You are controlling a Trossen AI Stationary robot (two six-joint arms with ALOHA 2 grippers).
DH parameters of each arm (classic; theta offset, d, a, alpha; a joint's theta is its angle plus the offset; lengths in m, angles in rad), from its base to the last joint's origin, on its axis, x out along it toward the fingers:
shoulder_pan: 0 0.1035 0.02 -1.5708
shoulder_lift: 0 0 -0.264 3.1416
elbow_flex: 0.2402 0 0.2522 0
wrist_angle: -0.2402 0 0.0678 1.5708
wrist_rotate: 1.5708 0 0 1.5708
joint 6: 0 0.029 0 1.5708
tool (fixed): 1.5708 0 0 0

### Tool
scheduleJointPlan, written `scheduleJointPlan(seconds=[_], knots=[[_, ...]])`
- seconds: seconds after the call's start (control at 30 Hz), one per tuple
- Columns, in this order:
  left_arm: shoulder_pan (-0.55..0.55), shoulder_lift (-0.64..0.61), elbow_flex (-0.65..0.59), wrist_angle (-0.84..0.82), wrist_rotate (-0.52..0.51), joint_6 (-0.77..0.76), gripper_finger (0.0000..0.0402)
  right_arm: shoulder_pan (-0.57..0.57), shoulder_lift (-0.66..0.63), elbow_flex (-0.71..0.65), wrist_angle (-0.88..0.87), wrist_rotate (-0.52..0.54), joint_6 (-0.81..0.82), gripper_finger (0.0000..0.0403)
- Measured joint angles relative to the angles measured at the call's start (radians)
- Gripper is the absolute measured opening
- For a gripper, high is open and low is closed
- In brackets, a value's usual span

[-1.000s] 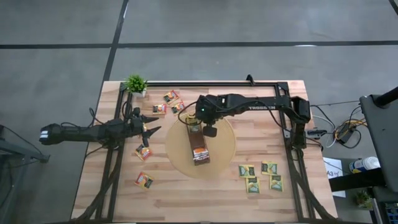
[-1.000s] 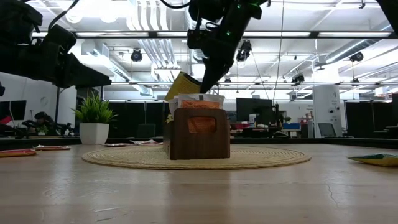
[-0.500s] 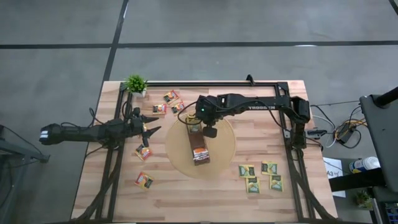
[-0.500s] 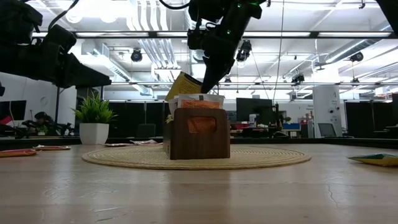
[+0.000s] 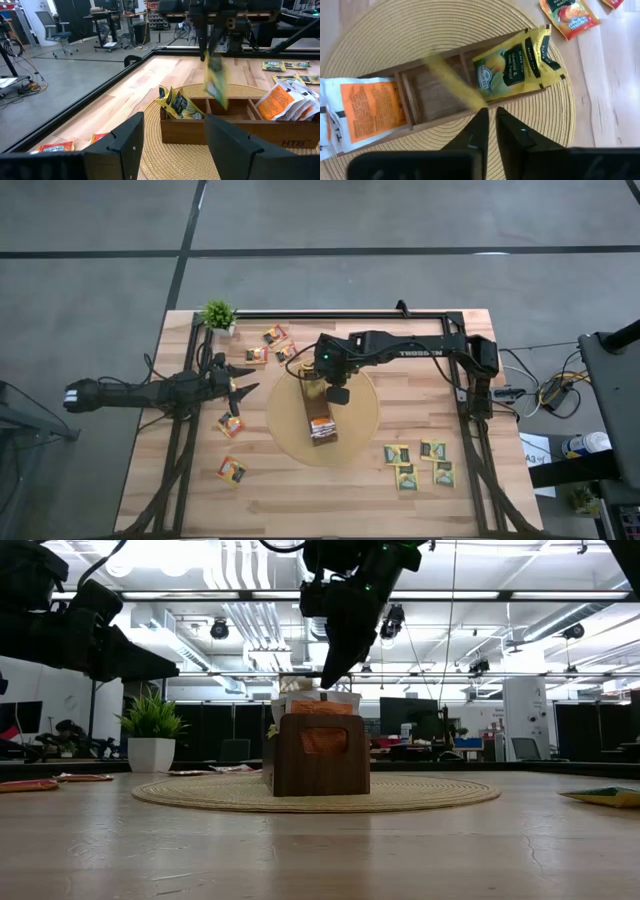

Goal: Pick & Place Tea
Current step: Put the yellow tea bag into the top section of the wooden organizer

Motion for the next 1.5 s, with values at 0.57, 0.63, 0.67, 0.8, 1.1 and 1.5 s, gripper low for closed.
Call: scheduleJointPlan(seconds=[0.57, 0.63, 0.67, 0.8, 1.1, 1.5], knots=[[0.000, 0.000, 0.000, 0.000, 0.000, 0.000, 0.0202, 0.024, 0.000, -0.008, 0.053, -0.156, -0.276, 0.0145], [0.000, 0.000, 0.000, 0.000, 0.000, 0.000, 0.0202, 0.042, 0.000, -0.016, 0.084, -0.161, -0.344, 0.0144], [0.000, 0.000, 0.000, 0.000, 0.000, 0.000, 0.0202, 0.050, 0.000, -0.021, 0.106, -0.153, -0.364, 0.0142], [0.000, 0.000, 0.000, 0.000, 0.000, 0.000, 0.0202, 0.075, 0.017, -0.026, 0.170, -0.110, -0.431, 0.0133], [0.000, 0.006, 0.000, 0.001, 0.000, 0.000, 0.0202, 0.094, 0.127, 0.044, 0.204, -0.057, -0.532, 0.0124], [0.000, 0.023, 0.000, 0.000, 0.000, 0.000, 0.0202, 0.106, 0.376, 0.497, -0.215, -0.104, -0.604, 0.0134]])
